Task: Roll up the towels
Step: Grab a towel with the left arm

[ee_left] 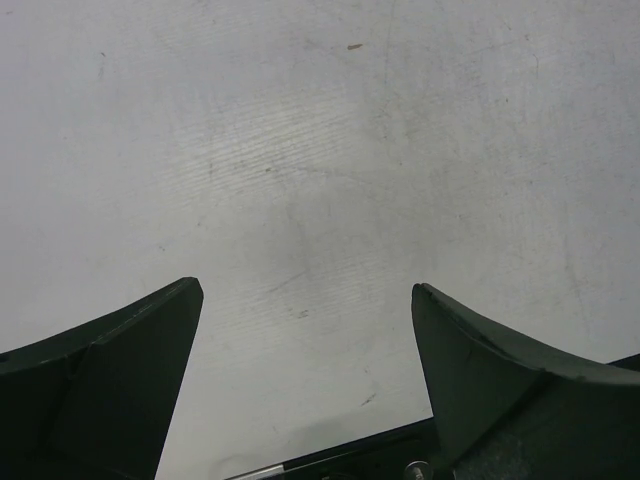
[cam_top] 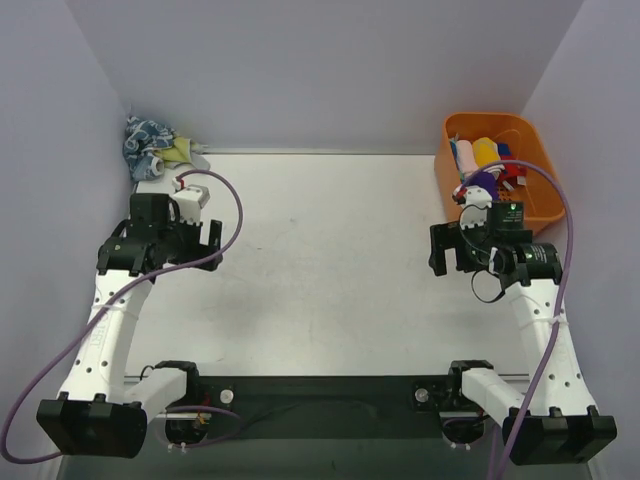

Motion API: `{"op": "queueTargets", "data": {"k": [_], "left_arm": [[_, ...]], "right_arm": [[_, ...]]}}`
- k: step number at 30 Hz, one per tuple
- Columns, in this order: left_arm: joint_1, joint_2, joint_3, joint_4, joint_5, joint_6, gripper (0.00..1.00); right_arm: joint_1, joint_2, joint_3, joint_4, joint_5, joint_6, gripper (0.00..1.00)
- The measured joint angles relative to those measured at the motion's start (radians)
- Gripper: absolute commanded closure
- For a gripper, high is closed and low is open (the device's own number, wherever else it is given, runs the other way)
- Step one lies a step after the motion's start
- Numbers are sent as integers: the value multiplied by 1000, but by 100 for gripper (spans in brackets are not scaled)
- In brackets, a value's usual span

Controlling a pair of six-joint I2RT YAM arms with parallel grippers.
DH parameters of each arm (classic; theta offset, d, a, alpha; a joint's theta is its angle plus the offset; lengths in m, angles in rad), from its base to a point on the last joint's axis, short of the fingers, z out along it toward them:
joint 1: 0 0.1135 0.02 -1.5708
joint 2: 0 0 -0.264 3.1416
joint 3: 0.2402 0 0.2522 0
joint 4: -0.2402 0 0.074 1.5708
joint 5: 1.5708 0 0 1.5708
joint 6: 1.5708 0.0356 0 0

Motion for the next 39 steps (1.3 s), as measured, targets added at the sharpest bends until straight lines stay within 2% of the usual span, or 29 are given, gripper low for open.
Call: {"op": "queueTargets", "data": {"k": [4, 10, 16, 24, 29, 32, 39], "left_arm": [[5, 68, 42, -12, -38, 29, 3], [93, 320, 239, 12, -78, 81, 3], [219, 652, 577, 56, -76, 89, 12], [300, 1077, 1081, 96, -51, 21, 28], [333, 1293, 1312, 133, -48, -18, 29], [350, 1356, 1328, 216, -49, -40, 28], [388, 1385, 1206, 531, -45, -56, 19]], "right_arm": [[0, 37, 2, -7, 1, 3, 0], [0, 54, 5, -12, 3, 6, 0], [0, 64, 6, -14, -10, 6, 0], [0, 114, 33, -20, -25, 10, 0], [4, 141, 37, -20, -43, 10, 0], [4, 162, 41, -20, -51, 10, 0], [4, 214, 60, -20, -63, 10, 0]]}}
